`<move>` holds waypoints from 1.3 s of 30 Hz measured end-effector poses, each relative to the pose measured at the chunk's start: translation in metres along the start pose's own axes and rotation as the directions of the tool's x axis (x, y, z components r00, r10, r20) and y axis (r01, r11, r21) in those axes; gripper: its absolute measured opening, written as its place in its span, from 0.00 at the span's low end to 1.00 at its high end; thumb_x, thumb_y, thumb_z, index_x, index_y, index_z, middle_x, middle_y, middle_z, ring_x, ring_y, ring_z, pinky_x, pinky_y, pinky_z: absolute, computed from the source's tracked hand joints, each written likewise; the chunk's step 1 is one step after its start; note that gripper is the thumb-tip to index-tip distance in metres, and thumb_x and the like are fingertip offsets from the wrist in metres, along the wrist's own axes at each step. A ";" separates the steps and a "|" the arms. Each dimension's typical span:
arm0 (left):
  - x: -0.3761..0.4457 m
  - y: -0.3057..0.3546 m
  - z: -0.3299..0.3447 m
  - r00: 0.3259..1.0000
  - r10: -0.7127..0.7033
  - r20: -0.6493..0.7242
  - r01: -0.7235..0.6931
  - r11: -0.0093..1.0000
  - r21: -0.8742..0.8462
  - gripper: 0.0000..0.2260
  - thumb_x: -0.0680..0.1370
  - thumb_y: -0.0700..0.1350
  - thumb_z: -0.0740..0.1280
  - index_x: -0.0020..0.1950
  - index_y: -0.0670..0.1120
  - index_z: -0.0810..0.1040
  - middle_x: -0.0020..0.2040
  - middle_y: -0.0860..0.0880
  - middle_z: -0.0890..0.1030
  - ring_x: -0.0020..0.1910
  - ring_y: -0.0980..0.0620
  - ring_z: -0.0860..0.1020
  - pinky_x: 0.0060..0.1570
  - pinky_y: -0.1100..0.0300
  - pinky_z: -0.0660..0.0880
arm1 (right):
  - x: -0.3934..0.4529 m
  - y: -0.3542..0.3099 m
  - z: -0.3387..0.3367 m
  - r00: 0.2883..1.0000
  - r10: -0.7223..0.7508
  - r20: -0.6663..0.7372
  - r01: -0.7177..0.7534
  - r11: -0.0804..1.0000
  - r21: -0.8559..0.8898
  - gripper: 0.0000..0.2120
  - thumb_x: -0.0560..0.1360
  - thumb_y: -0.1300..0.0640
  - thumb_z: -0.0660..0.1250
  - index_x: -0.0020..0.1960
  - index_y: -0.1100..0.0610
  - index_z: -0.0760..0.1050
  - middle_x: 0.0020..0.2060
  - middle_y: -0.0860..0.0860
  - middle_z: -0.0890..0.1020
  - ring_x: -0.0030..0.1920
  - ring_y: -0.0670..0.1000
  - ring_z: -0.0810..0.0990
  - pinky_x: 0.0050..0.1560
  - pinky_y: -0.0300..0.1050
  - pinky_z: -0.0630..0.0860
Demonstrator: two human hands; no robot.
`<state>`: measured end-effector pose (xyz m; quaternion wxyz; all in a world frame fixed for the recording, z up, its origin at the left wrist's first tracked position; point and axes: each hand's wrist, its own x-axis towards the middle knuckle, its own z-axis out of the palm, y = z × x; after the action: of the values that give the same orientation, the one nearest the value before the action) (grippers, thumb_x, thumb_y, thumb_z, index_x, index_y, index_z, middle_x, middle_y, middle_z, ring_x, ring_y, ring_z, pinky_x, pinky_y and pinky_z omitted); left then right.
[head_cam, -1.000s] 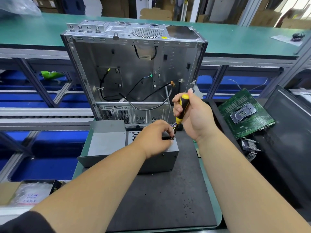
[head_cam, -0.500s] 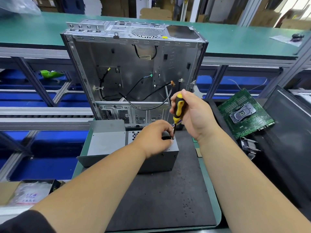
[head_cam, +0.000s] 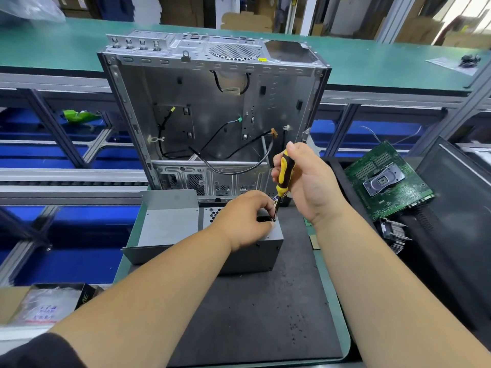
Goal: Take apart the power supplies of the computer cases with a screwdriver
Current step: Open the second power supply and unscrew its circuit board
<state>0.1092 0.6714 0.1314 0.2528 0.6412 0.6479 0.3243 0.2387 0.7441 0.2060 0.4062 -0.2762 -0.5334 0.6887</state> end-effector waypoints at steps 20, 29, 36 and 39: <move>0.000 -0.001 0.000 1.000 0.004 -0.011 -0.004 1.000 -0.001 0.08 0.70 0.45 0.71 0.42 0.58 0.76 0.54 0.61 0.76 0.57 0.58 0.75 0.59 0.52 0.74 | 0.003 0.001 -0.006 1.000 -0.004 0.008 0.004 1.000 -0.015 0.10 0.76 0.49 0.65 0.44 0.56 0.76 0.38 0.49 0.80 0.37 0.49 0.77 0.44 0.45 0.75; 0.001 -0.002 0.001 1.000 0.005 -0.009 -0.005 1.000 -0.008 0.07 0.70 0.45 0.71 0.43 0.56 0.77 0.54 0.59 0.76 0.57 0.57 0.76 0.58 0.51 0.75 | 0.000 0.002 0.001 1.000 -0.003 0.027 0.001 0.997 0.082 0.24 0.86 0.47 0.47 0.49 0.59 0.75 0.29 0.50 0.68 0.30 0.48 0.65 0.36 0.40 0.67; 0.001 0.000 0.000 1.000 0.000 -0.001 0.000 1.000 -0.016 0.07 0.70 0.46 0.70 0.42 0.58 0.76 0.53 0.60 0.76 0.55 0.56 0.76 0.57 0.51 0.75 | 0.002 0.004 0.001 1.000 -0.025 -0.005 0.025 0.998 -0.051 0.12 0.80 0.48 0.60 0.44 0.56 0.66 0.33 0.48 0.74 0.33 0.48 0.70 0.38 0.42 0.69; 0.001 0.000 0.000 1.000 -0.002 0.001 0.002 1.000 -0.015 0.07 0.70 0.45 0.71 0.42 0.57 0.76 0.53 0.60 0.76 0.56 0.56 0.76 0.57 0.51 0.75 | 0.002 0.003 -0.002 1.000 -0.021 0.010 0.021 1.000 0.022 0.11 0.78 0.49 0.62 0.46 0.57 0.73 0.36 0.49 0.79 0.35 0.49 0.76 0.42 0.43 0.75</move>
<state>0.1092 0.6726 0.1321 0.2583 0.6390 0.6458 0.3286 0.2381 0.7468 0.2031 0.4135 -0.2624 -0.5308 0.6916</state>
